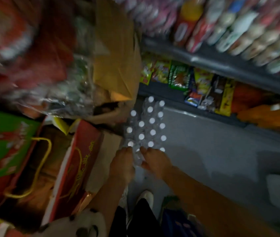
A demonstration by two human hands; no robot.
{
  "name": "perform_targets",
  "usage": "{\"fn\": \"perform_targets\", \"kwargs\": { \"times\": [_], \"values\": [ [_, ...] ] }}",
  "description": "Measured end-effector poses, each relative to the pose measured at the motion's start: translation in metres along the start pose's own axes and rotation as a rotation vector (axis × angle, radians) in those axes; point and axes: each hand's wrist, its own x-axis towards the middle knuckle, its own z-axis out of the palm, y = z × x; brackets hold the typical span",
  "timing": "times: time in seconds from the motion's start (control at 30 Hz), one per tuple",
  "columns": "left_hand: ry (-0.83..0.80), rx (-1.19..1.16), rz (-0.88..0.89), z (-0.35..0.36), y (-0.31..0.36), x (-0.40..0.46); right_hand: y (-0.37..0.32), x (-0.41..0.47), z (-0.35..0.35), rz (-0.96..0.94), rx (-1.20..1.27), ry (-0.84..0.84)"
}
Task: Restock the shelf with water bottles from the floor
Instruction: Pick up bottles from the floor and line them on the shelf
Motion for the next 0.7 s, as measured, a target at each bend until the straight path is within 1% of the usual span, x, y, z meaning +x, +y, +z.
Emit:
{"fn": "perform_targets", "kwargs": {
  "times": [0.13,0.2,0.27,0.33,0.4,0.47,0.57,0.7],
  "values": [
    [0.03,-0.106,0.183,-0.072,0.058,-0.038,-0.012,-0.095,-0.114,-0.002,-0.023,0.11],
    [0.025,-0.104,0.272,-0.117,0.095,-0.063,-0.019,-0.143,-0.175,-0.027,-0.032,0.152],
    [0.027,-0.063,0.351,-0.157,0.124,-0.082,-0.028,-0.192,-0.236,-0.047,-0.069,0.231],
    [-0.022,-0.102,0.426,-0.192,0.15,-0.099,-0.04,-0.24,-0.293,-0.062,-0.072,0.315],
    [-0.06,-0.177,0.522,-0.229,0.177,-0.118,-0.054,-0.286,-0.345,-0.083,-0.024,0.417],
    [-0.063,-0.246,0.604,-0.264,0.205,-0.139,-0.068,-0.326,-0.391,-0.112,-0.004,0.524],
    [-0.016,-0.398,0.691,-0.309,0.238,-0.169,-0.084,-0.374,-0.449,-0.145,0.018,0.654],
    [0.025,-0.42,0.789,-0.369,0.277,-0.204,-0.097,-0.416,-0.507,-0.149,-0.03,0.801]
  ]
}}
